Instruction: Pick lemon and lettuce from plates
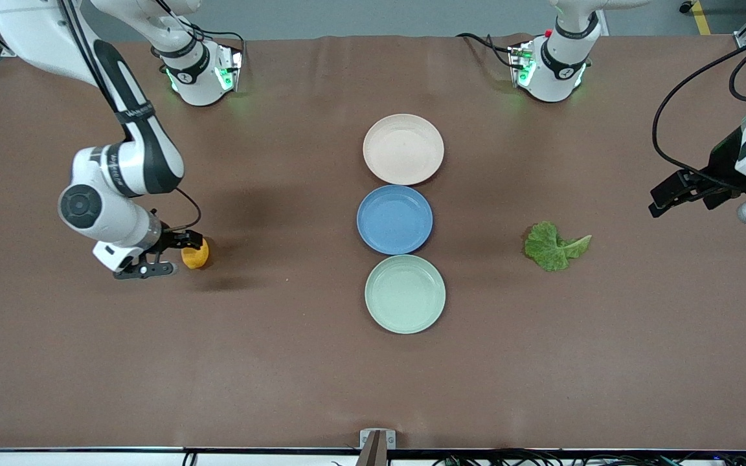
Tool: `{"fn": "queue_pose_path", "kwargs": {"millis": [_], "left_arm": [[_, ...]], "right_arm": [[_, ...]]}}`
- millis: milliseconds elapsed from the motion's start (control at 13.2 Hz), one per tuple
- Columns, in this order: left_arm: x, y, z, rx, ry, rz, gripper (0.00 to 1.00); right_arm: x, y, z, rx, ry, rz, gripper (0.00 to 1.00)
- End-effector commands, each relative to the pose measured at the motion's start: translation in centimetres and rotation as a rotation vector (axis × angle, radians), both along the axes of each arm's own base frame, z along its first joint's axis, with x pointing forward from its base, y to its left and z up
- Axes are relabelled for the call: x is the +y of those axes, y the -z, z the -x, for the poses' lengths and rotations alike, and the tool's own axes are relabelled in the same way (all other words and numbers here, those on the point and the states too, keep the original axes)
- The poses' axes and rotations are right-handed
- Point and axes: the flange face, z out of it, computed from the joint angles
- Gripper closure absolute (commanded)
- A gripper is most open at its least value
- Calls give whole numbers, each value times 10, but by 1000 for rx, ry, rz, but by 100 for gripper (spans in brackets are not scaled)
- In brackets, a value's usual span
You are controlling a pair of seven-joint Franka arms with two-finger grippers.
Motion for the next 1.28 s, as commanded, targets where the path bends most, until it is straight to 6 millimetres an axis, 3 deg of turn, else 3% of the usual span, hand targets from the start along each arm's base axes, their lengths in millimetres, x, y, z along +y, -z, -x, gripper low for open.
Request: {"fn": "queue_pose_path", "kwargs": {"millis": [0, 302, 528, 830, 981, 1208], "left_arm": [[0, -7, 5, 10, -18, 5, 0], [5, -12, 8, 5, -15, 30, 0], [6, -29, 19, -2, -11, 16, 0], [2, -32, 31, 48, 1, 12, 0], [3, -33, 30, 44, -1, 13, 0], [4, -33, 29, 42, -17, 22, 0]], "right_arm": [[-16, -48, -11, 16, 4, 5, 0], [-52, -128, -21, 75, -3, 72, 0], [-86, -177, -27, 84, -23, 60, 0], [-99, -236, -35, 40, 17, 60, 0], [-96, -253, -34, 36, 16, 57, 0], [-91, -251, -34, 40, 17, 34, 0]]}}
